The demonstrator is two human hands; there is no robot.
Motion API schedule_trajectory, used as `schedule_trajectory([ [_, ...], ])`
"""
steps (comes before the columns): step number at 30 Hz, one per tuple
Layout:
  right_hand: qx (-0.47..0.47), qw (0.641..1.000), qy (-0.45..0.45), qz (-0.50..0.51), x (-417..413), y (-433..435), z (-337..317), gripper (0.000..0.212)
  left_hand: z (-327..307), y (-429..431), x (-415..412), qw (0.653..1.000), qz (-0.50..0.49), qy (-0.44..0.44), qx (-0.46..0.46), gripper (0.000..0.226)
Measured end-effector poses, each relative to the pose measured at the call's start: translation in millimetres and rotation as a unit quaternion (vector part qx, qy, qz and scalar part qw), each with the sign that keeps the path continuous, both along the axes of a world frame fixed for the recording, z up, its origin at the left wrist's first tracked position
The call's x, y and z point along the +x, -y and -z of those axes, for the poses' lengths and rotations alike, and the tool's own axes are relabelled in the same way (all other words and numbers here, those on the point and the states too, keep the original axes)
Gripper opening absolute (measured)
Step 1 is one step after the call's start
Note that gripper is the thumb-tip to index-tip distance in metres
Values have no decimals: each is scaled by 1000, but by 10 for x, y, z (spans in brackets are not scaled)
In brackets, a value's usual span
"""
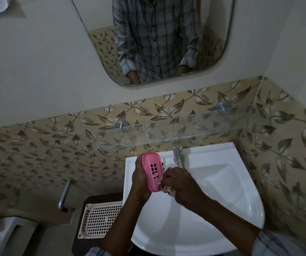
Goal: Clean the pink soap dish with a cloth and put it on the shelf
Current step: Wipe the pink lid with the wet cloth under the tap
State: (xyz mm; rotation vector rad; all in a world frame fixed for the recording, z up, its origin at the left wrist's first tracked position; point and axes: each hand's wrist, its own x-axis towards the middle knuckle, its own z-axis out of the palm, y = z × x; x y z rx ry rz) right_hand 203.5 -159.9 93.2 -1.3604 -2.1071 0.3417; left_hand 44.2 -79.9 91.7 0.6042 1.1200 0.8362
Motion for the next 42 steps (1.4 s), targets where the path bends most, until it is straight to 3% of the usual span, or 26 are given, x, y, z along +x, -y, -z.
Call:
schedule_trajectory([
  [5, -2, 995, -57, 77, -109, 33, -40, 25, 18, 13, 59, 999, -26, -20, 40, 68],
  [9, 3, 999, -42, 9, -225, 76, -112, 29, 44, 30, 89, 998, -43, -25, 41, 71],
  [12, 1, 995, -40, 93, -70, 16, -45, 19, 52, 3, 53, 999, -30, -16, 37, 72],
  [16, -14, 992, -115, 41, -356, 133, -84, 26, 46, 32, 85, 998, -39, -29, 35, 70],
  [18, -51, 963, -221, 146, -320, -73, -151, 16, 44, 83, 135, 999, -18, -41, 29, 69],
  [20, -67, 950, -215, 217, -288, -165, -195, 16, 24, 84, 141, 999, -10, -34, 18, 69],
  [24, -98, 984, -149, 19, -340, 61, -238, 32, 15, 42, 59, 999, -33, -5, -4, 76],
  [27, -84, 962, -205, 160, -222, -243, -339, 20, 73, 189, 166, 1000, 11, -3, -15, 72],
  [29, -74, 953, -219, 194, -296, -328, -399, 16, 86, 218, 196, 1000, 7, 9, -18, 70],
  [33, -165, 980, -114, 3, -308, 12, -185, 25, 71, 67, -20, 998, -17, 19, -63, 80],
  [35, -175, 980, -89, 29, -132, -65, -181, 26, 79, 91, -80, 995, 2, 38, -93, 82],
  [38, -38, 986, -146, 65, -51, -251, -308, 26, 53, 115, -69, 992, 46, 60, -103, 82],
  [40, 30, 995, -73, -64, -119, -174, -289, 36, -44, 67, -94, 980, 86, 119, -135, 84],
  [42, 59, 975, -19, -215, -103, -7, -234, 36, -87, 27, -155, 960, 157, 146, -179, 89],
])
